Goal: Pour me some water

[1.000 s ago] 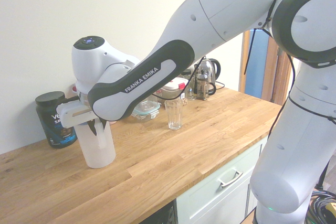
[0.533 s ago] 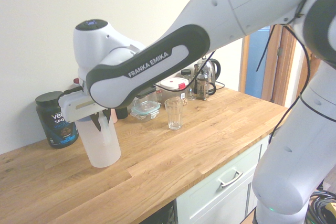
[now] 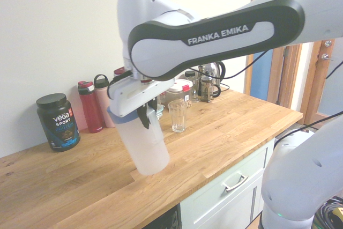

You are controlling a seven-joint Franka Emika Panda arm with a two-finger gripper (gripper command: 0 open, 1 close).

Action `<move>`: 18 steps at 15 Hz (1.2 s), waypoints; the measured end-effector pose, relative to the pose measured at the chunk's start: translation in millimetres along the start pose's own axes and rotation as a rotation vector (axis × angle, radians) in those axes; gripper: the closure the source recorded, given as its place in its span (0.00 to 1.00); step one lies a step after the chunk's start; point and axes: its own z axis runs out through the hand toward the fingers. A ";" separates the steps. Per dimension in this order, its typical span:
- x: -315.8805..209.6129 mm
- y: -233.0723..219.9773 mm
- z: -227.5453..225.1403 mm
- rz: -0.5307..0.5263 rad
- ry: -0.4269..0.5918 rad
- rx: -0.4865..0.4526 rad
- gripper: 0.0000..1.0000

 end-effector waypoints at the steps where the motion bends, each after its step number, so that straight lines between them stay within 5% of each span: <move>1: 9.0 18.9 -1.1 0.017 -0.004 -0.001 1.00; 13: 123.4 221.9 4.0 0.058 -0.060 0.091 1.00; 18: 180.3 272.3 17.0 -0.078 -0.024 0.056 1.00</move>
